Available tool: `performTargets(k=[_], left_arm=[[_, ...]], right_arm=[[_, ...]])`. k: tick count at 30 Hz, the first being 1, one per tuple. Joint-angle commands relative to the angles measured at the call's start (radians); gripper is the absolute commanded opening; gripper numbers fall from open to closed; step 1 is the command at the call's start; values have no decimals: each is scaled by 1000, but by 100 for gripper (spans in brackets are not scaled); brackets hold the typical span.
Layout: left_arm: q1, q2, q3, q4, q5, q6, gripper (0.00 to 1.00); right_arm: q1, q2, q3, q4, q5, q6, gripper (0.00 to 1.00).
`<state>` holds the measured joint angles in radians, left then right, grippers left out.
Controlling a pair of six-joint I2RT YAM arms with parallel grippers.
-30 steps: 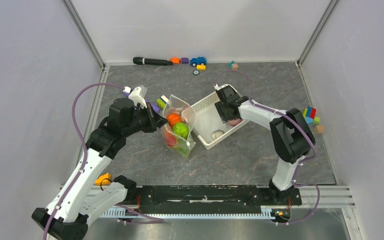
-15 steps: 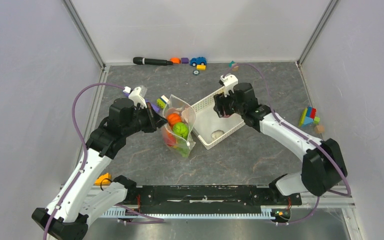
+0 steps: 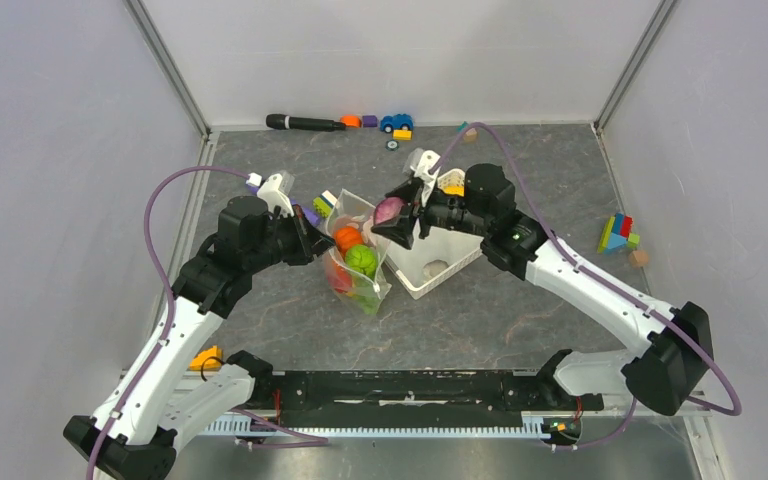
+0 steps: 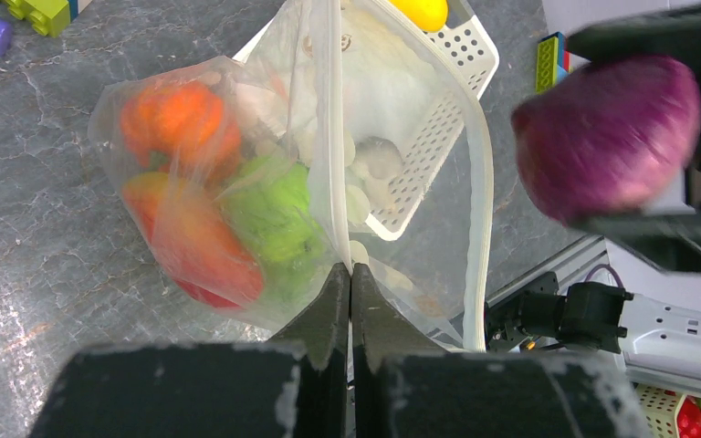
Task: Place the food in the zip-top bag and seal the zipper
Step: Place the fake vegetable in the zipper food storage bag.
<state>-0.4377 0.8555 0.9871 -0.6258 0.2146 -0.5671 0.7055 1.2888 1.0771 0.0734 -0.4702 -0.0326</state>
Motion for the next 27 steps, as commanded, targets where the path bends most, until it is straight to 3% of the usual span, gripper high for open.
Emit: performTargets(k=[1, 8, 13, 17, 27], left_arm=[[4, -15, 2, 36, 21, 19, 2], [5, -12, 1, 35, 22, 19, 2], [5, -12, 2, 35, 22, 18, 2], [5, -12, 3, 35, 22, 19, 2], [4, -10, 1, 36, 24, 19, 2]], right_arm=[[66, 15, 106, 35, -126, -68, 34], [148, 121, 188, -40, -60, -126, 36], [181, 192, 247, -121, 28, -164, 43], [196, 210, 256, -141, 90, -188, 54], [199, 210, 252, -176, 95, -200, 94]])
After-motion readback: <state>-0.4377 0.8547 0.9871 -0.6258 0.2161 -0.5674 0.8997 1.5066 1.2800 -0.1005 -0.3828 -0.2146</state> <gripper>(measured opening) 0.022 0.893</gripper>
